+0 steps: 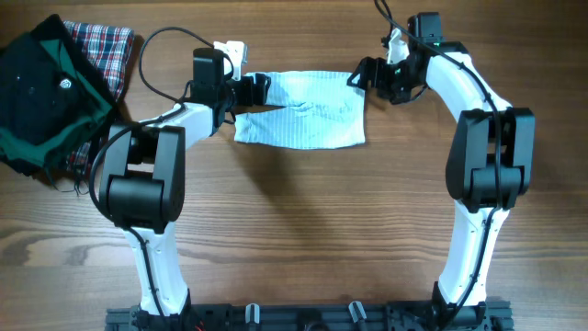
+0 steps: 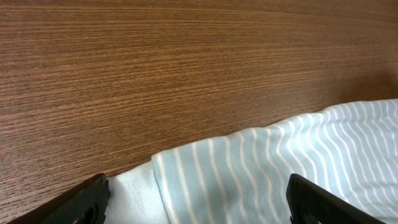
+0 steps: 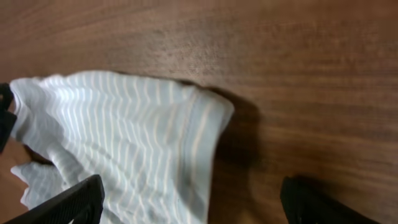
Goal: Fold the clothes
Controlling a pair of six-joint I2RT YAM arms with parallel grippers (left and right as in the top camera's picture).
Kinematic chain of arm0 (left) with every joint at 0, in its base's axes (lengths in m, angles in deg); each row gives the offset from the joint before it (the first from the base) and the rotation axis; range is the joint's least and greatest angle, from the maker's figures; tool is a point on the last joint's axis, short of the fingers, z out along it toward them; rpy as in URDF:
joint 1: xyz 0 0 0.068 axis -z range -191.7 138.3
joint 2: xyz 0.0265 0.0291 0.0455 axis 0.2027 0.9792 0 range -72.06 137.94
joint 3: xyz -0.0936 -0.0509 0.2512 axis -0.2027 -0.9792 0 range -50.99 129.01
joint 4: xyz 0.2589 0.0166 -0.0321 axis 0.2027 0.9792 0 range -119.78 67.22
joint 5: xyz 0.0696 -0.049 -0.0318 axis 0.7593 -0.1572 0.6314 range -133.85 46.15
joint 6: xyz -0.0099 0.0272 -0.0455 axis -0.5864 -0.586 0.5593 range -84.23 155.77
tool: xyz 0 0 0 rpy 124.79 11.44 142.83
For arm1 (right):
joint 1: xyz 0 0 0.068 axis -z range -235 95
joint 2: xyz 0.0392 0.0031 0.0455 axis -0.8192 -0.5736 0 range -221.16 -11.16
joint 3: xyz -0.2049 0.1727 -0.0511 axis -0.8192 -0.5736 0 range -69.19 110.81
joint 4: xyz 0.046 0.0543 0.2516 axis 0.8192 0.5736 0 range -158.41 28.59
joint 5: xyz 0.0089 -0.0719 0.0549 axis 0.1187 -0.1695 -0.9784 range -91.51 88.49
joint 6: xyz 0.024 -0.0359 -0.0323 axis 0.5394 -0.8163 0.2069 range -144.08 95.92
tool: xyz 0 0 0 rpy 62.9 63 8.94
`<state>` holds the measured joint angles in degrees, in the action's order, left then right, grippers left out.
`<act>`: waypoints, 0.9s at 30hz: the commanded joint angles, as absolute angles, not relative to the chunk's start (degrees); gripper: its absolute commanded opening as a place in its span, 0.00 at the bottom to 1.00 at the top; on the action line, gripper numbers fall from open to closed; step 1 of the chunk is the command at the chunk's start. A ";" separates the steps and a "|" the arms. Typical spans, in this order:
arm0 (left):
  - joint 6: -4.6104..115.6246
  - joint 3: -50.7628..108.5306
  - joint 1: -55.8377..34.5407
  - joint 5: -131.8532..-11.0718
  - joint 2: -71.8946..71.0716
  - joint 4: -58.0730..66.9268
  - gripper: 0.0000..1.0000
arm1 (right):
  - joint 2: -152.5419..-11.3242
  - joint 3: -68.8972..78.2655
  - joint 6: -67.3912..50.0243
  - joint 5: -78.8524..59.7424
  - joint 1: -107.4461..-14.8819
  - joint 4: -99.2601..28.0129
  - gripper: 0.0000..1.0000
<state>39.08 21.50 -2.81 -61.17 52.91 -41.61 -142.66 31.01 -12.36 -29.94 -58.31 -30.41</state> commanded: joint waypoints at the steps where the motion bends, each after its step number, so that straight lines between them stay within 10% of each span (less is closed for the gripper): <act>1: 39.63 21.67 -2.99 -58.92 54.61 -41.61 0.91 | -144.13 30.62 -12.68 -29.57 -58.95 -32.40 0.90; 27: 38.78 21.65 -5.20 -55.53 45.26 -33.75 0.90 | -144.13 30.64 -18.21 -26.70 -61.07 -34.80 0.91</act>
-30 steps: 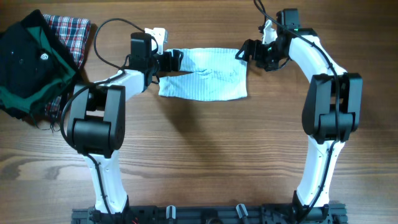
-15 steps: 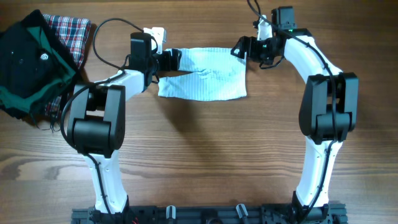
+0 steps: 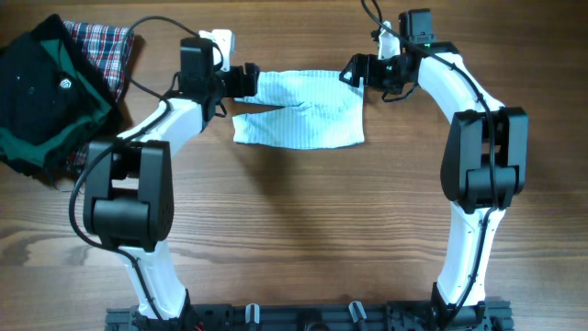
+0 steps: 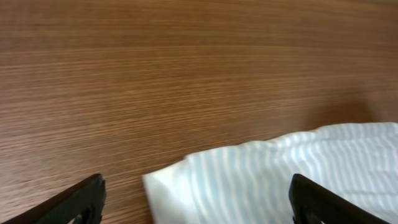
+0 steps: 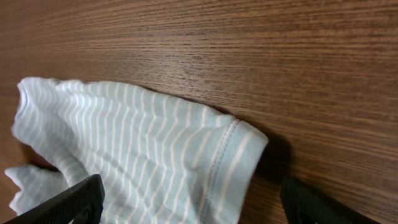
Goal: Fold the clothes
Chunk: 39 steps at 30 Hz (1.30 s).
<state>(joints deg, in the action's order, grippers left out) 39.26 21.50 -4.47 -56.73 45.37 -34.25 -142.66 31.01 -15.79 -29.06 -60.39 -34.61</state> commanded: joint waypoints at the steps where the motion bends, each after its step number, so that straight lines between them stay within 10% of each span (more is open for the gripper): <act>1: 38.78 21.65 -5.17 -55.51 45.35 -33.72 0.89 | -144.13 30.64 -18.02 -26.55 -61.22 -35.02 0.91; 39: 42.49 21.65 -3.71 -61.21 57.37 -41.46 0.72 | -144.15 30.64 -16.40 -25.24 -61.57 -38.04 0.84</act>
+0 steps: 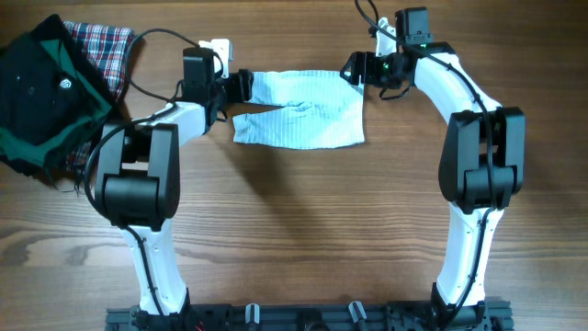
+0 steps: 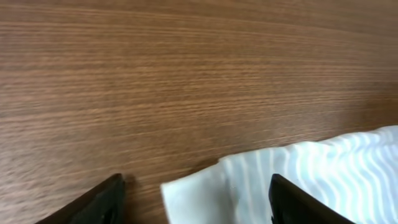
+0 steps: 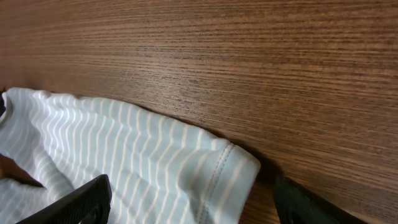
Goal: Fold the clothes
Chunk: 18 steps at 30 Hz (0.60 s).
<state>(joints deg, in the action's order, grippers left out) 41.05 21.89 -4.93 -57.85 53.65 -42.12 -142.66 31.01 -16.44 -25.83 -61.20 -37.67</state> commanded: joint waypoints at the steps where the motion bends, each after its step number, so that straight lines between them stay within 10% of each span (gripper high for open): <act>1: 42.47 21.65 -3.36 -61.21 57.74 -41.57 0.72 | -144.13 30.64 -16.40 -25.24 -61.57 -38.02 0.84; 10: 42.45 21.65 -1.94 -61.19 58.09 -41.77 0.63 | -144.15 30.64 -16.42 -25.26 -61.57 -37.97 0.83; 18: 42.47 21.65 -2.07 -59.57 58.09 -41.61 0.04 | -144.13 30.64 -16.57 -25.26 -61.57 -37.89 0.36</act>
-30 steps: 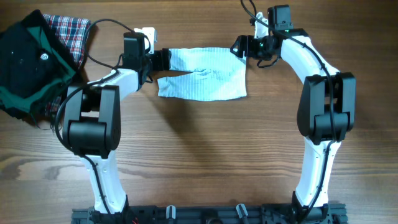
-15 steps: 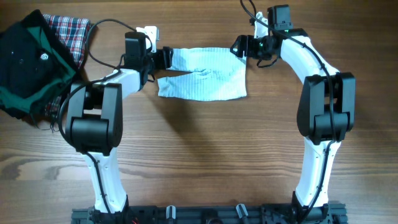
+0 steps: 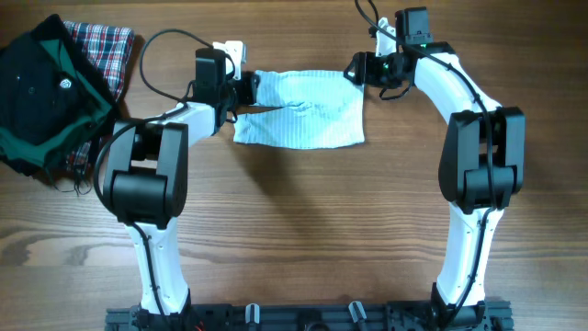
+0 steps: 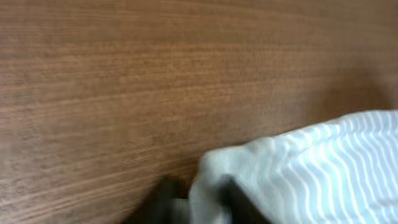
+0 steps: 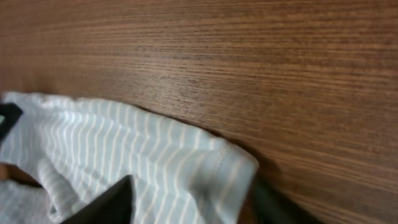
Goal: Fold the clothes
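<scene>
A light blue striped garment (image 3: 303, 110) lies flat at the back of the wooden table. My left gripper (image 3: 250, 89) is at its back left corner. In the left wrist view the gripper (image 4: 199, 196) has its blurred fingers close together on that corner of the garment (image 4: 311, 162). My right gripper (image 3: 356, 70) is at the back right corner. In the right wrist view the gripper (image 5: 193, 199) is still open, with its jaws on either side of the hemmed corner of the garment (image 5: 124, 143).
At the back left lies a heap of dark green and black clothing (image 3: 41, 87), with a plaid cloth (image 3: 106, 46) under it. The bare wooden table (image 3: 294, 230) stretches in front of the garment.
The left gripper's fingers have come together on the garment's back left corner. The right gripper's fingers stand closer together around the back right corner. The left gripper sits slightly further right.
Both grippers stood open at the garment's two back corners, the cloth partly between the fingers. They then drew back a little to the very edge and stayed open there. Now the left is shut on its corner and the right has narrowed round its own.
</scene>
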Controlling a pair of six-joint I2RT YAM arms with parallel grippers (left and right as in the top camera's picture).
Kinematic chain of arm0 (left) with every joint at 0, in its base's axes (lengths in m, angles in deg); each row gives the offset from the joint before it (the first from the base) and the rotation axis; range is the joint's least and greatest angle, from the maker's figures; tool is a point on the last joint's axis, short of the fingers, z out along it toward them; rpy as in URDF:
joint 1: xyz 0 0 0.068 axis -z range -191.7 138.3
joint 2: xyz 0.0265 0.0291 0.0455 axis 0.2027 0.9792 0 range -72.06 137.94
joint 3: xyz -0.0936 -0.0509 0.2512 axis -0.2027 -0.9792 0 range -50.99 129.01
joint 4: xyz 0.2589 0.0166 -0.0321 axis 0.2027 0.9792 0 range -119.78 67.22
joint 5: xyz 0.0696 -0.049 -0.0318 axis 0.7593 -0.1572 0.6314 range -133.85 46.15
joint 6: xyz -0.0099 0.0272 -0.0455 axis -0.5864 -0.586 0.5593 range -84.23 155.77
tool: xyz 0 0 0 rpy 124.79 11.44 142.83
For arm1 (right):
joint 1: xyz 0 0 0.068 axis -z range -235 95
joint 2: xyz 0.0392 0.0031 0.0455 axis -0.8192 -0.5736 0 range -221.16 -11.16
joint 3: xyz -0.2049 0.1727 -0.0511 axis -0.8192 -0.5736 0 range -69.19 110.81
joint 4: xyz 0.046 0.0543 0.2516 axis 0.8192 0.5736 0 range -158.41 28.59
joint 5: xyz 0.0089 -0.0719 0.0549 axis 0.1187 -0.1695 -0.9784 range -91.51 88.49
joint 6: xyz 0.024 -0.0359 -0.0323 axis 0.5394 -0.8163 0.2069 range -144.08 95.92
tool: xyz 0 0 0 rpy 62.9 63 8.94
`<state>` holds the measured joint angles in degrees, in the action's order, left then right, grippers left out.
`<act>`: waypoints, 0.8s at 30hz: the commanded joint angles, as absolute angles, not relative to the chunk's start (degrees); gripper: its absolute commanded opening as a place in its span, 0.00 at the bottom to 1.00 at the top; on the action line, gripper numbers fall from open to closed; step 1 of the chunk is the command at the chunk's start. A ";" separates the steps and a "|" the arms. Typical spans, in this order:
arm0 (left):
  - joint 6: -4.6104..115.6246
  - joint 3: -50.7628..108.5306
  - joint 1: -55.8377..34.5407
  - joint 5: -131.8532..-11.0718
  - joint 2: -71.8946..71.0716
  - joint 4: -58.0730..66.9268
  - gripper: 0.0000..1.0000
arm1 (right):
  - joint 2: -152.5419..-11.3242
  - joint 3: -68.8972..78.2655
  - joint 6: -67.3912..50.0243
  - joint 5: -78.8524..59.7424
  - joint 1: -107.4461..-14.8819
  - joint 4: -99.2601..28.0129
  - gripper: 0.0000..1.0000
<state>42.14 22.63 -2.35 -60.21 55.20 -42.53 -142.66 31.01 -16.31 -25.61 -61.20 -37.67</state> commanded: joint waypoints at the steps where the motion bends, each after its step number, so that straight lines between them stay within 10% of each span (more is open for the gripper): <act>1: 42.47 21.65 -2.11 -59.18 58.09 -41.61 0.04 | -144.15 30.64 -16.57 -25.26 -61.57 -37.89 0.27; 6: 43.04 21.67 -2.94 -59.03 58.00 -42.34 0.04 | -144.13 30.64 -16.55 -25.26 -61.57 -37.93 0.08; 14: 43.96 21.67 -3.08 -59.03 56.03 -42.93 0.04 | -144.15 30.64 -16.49 -25.22 -61.63 -38.10 0.05; 20: 43.96 21.67 -3.08 -59.05 55.86 -42.69 0.04 | -144.15 30.64 -13.82 -18.35 -61.79 -38.54 0.40; 24: 43.96 21.67 -3.08 -59.05 55.88 -42.66 0.04 | -144.96 30.64 -13.51 -18.44 -61.79 -39.04 0.41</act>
<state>43.43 22.61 -2.59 -60.05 55.47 -43.14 -142.66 31.01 -14.69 -20.65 -61.35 -38.48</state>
